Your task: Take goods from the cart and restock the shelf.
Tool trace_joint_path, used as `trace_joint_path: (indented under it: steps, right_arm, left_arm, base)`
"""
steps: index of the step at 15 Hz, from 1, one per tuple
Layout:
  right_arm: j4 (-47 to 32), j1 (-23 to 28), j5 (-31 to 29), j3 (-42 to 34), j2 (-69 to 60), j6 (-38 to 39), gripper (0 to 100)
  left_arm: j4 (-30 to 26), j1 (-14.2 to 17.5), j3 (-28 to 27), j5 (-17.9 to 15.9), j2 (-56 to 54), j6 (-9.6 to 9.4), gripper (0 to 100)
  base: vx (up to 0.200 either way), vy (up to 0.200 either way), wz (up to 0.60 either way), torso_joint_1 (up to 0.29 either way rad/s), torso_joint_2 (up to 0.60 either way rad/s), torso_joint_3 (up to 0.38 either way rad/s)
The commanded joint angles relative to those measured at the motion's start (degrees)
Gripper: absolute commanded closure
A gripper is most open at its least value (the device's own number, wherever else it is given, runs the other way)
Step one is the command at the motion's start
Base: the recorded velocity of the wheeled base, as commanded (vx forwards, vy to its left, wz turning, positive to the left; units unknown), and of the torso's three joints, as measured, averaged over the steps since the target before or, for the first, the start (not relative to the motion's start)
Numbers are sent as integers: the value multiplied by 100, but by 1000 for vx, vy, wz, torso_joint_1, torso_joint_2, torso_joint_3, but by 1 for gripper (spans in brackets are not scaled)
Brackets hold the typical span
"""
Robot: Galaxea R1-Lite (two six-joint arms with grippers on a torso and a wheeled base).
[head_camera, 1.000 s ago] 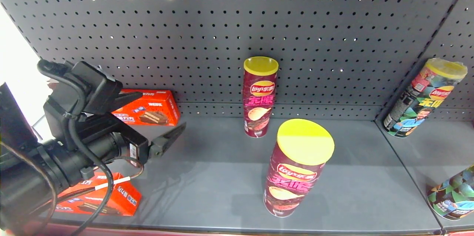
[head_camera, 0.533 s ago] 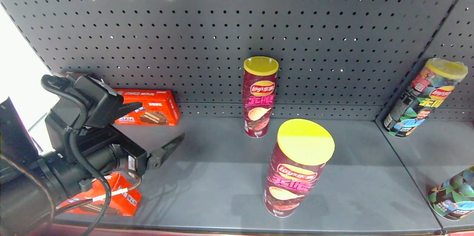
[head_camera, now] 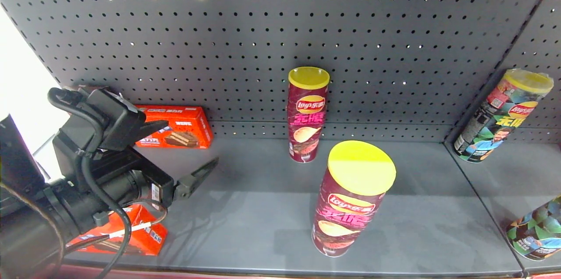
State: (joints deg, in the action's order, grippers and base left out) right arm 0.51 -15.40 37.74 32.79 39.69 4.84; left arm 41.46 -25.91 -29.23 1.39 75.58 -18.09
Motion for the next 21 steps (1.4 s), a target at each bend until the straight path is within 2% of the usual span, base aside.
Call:
trace_joint_path:
  steps: [1, 3, 4, 5, 7, 10, 12, 13, 16, 21]
  right_arm:
    - [239, -376, -83, 122, 689, -18, 0]
    - [529, -974, -531, 87, 1146, -18, 0]
    - [538, -1018, -557, 87, 1172, -18, 0]
    - [573, -1396, -830, -54, 1383, -18, 0]
    - [564, -1466, -927, -282, 1445, -36, 0]
    - [696, -1501, -1463, -440, 1752, -326, 0]
    - [1127, -1501, -1823, -546, 2236, -625, 0]
    - [1381, -1501, -2104, -555, 2491, -633, 0]
    - [1425, -1528, -2429, -414, 2913, -642, 0]
    - [1452, -1818, -2482, -54, 3431, -642, 0]
  left_arm:
    - [2, -2, -30, 2, 36, -1, 0]
    - [2, -2, -39, 2, 44, 7, 0]
    - [2, -2, -39, 2, 44, -1, 0]
    - [2, -2, -30, 2, 36, -1, 0]
    - [2, 7, -39, 2, 36, 7, 0]
    - [2, 15, -56, 2, 44, 7, 0]
    - [2, 24, -100, 2, 53, 7, 0]
    - [-6, 77, -109, 10, 53, -1, 0]
    - [-6, 314, -250, 10, 106, -28, 0]
    - [2, 332, -285, 10, 150, -28, 0]
  base:
    - [0, 0, 0, 0, 0, 0]
    - [0, 0, 0, 0, 0, 0]
    - [0, 0, 0, 0, 0, 0]
    - [0, 0, 0, 0, 0, 0]
    - [0, 0, 0, 0, 0, 0]
    - [0, 0, 0, 0, 0, 0]
    - [0, 0, 0, 0, 0, 0]
    - [0, 0, 0, 0, 0, 0]
    - [0, 0, 0, 0, 0, 0]
    - [0, 0, 0, 0, 0, 0]
